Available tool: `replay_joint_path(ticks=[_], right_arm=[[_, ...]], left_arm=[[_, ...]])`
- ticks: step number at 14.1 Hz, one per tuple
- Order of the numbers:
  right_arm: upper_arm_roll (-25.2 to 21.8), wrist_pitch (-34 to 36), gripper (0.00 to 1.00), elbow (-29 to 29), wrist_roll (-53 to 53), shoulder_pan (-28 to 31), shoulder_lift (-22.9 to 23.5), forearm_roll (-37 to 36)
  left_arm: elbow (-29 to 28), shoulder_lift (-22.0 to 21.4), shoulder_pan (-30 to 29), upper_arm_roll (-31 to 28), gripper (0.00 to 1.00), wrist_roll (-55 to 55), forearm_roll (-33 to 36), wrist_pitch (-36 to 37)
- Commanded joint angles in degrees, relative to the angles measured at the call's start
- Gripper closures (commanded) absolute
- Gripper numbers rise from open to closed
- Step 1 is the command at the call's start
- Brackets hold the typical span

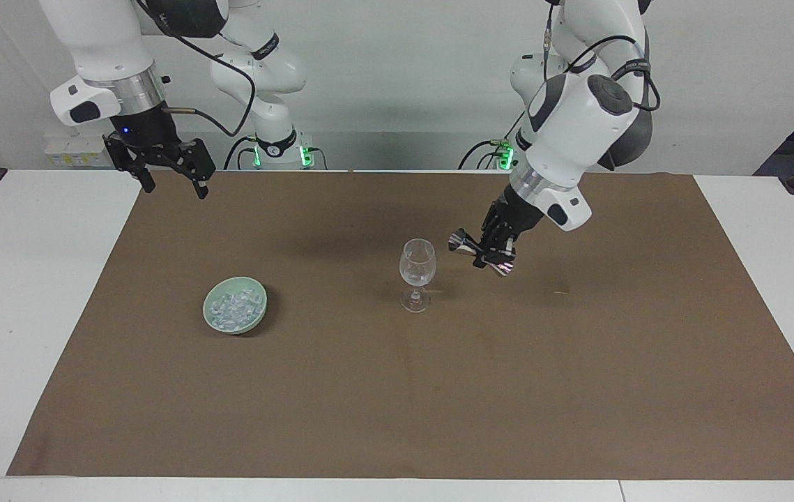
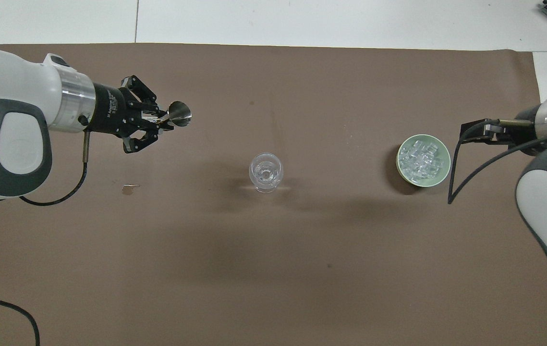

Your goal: Pour wine and add ice with both arms

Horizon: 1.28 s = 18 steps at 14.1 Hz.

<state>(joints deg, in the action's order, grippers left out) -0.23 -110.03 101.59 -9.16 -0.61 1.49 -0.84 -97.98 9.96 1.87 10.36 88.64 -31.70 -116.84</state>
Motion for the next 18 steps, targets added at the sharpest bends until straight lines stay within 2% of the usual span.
replay_joint_path(ticks=[1,7,11,14,18], right_arm=[[0.23,-6.93,0.0,4.75,1.77,0.09,1.23,0.66],[0.32,-13.98,0.0,8.44,5.38,0.08,5.18,0.66],[0.49,-15.22,0.0,9.76,5.29,-1.15,6.51,0.75],[0.4,-21.44,0.0,13.8,5.38,-1.06,6.77,0.66],[0.4,-22.95,0.0,14.33,4.85,-1.06,8.35,0.75]], left_arm=[[-4.49,-2.4,-4.85,0.54,1.0,-3.82,-5.72,2.05],[-12.66,-2.31,-13.99,0.45,1.0,-17.77,-18.64,3.98],[-17.41,-1.44,-18.83,0.45,1.0,-24.9,-26.03,3.81],[-17.86,1.19,-21.82,0.45,1.0,-27.81,-29.73,4.07],[-17.6,6.37,-26.91,0.45,1.0,-32.64,-34.9,7.14]])
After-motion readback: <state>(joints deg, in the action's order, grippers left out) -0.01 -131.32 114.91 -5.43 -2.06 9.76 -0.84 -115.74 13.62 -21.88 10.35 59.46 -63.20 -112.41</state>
